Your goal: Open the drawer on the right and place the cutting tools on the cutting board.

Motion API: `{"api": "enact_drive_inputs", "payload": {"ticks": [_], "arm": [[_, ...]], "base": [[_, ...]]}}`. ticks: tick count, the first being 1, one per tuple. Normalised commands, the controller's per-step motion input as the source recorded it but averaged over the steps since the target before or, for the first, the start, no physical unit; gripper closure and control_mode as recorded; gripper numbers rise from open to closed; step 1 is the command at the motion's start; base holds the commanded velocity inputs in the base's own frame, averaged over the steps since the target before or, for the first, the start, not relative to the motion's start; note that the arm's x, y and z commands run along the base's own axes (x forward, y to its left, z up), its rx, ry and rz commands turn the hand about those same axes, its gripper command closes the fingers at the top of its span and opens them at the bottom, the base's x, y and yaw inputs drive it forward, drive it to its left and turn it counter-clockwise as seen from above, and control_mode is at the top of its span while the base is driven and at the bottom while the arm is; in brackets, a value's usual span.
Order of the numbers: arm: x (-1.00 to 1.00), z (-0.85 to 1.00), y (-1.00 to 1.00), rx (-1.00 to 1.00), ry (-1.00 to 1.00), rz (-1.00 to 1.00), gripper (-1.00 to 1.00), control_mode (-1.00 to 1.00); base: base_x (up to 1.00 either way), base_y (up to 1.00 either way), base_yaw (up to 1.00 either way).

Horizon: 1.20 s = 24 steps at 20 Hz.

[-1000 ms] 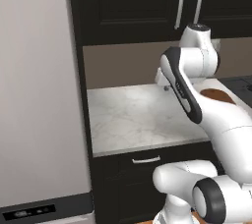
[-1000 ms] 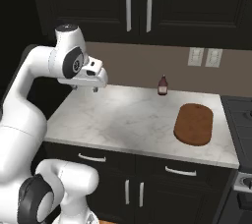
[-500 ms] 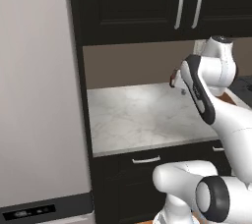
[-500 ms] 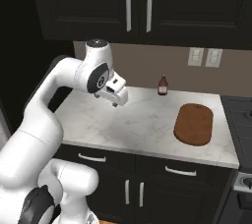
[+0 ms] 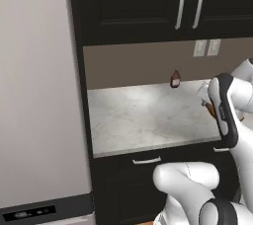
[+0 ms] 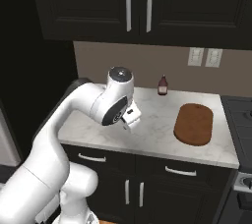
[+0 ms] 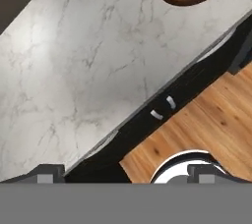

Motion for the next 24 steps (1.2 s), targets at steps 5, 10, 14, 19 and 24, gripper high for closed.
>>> {"api": "enact_drive_inputs", "payload": {"ticks": [5, 10, 14, 19, 24], "arm": [[-0.20, -0.14, -0.58, 0.20, -0.05, -0.36, -1.00, -1.00], [-0.22, -0.33, -0.53, 0.11, -0.04, -0.30, -1.00, -1.00], [-0.32, -0.37, -0.44, 0.07, -0.06, -0.21, -1.00, -1.00], [-0.31, -0.25, -0.28, 0.05, -0.07, -0.07, -1.00, -1.00], [-0.29, -0.23, -0.15, 0.07, -0.07, 0.00, -1.00, -1.00]], "base": [[0.00, 0.00, 0.00], [0.00, 0.00, 0.00], [0.00, 0.00, 0.00], [0.00, 0.00, 0.00], [0.00, 0.00, 0.00]]}}
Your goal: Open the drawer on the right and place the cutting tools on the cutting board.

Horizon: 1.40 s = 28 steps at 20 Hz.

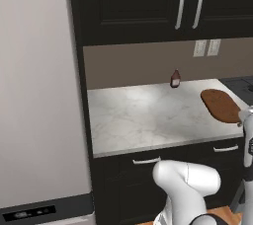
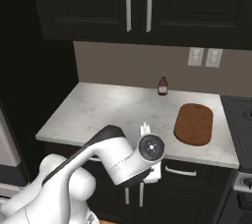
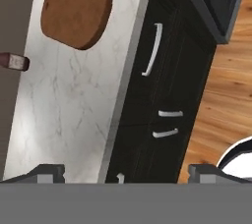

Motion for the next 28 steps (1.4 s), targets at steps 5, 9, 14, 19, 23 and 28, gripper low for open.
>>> {"api": "enact_drive_inputs", "payload": {"ticks": [5, 9, 14, 19, 23, 28], "arm": [[-0.28, -0.27, -0.11, 0.05, -0.04, 0.00, -1.00, -1.00], [-0.23, -0.25, -0.13, 0.04, -0.03, 0.00, -1.00, -1.00], [-0.18, -0.29, -0.12, 0.05, -0.04, -0.01, -1.00, -1.00], [-0.03, -0.42, -0.10, 0.03, -0.13, -0.04, -1.00, -1.00], [0.00, -0.41, -0.02, 0.05, -0.16, -0.04, -1.00, -1.00], [0.00, -0.31, 0.00, 0.05, -0.13, -0.02, -1.00, -1.00]], "base": [[0.00, 0.00, 0.00], [0.00, 0.00, 0.00], [0.00, 0.00, 0.00], [0.00, 0.00, 0.00], [0.00, 0.00, 0.00], [0.00, 0.00, 0.00]]}}
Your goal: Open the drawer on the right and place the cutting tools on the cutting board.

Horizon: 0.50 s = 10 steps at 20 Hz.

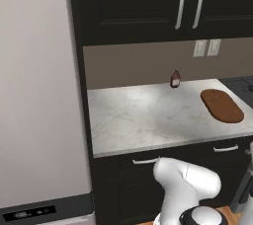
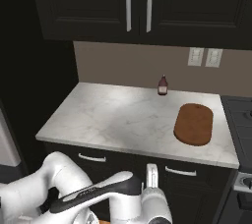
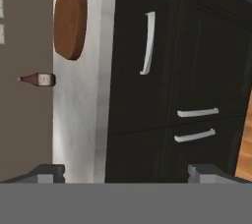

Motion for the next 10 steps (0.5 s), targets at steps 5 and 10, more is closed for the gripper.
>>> {"api": "enact_drive_inputs", "payload": {"ticks": [5, 10], "arm": [[0.20, -0.14, -0.08, 0.09, -0.05, 0.00, -1.00, -1.00], [0.34, -0.14, -0.20, 0.09, -0.02, 0.00, -1.00, -1.00]], "base": [[0.00, 0.00, 0.00], [0.00, 0.00, 0.00]]}}
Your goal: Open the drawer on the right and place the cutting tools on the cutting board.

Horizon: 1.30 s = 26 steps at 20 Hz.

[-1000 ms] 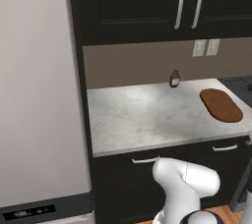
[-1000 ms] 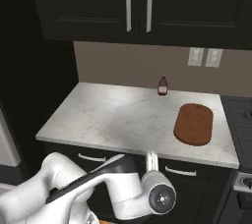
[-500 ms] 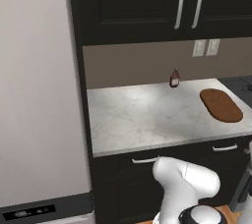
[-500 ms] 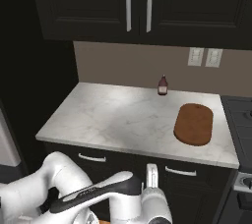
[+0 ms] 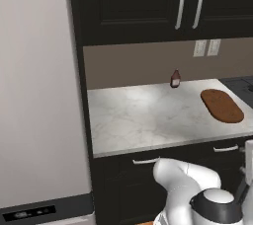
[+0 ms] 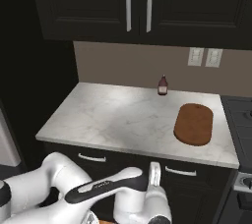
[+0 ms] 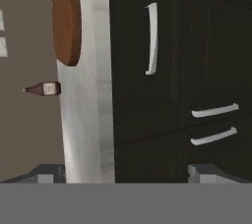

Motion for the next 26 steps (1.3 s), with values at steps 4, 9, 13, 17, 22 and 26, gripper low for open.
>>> {"api": "enact_drive_inputs", "payload": {"ticks": [4, 9, 13, 17, 22, 26], "arm": [[0.32, -0.20, -0.35, 0.08, -0.02, 0.00, -1.00, -1.00], [0.12, -0.25, -0.33, 0.08, -0.11, 0.00, -1.00, -1.00], [0.11, -0.26, -0.27, 0.07, -0.11, 0.00, -1.00, -1.00], [0.07, -0.15, -0.13, 0.09, -0.11, 0.00, -1.00, -1.00], [0.21, -0.13, -0.07, 0.03, -0.08, 0.00, -1.00, -1.00], [0.27, -0.12, 0.00, 0.00, -0.07, 0.00, -1.00, -1.00]], "base": [[0.00, 0.00, 0.00], [0.00, 0.00, 0.00], [0.00, 0.00, 0.00], [0.00, 0.00, 0.00], [0.00, 0.00, 0.00], [0.00, 0.00, 0.00]]}}
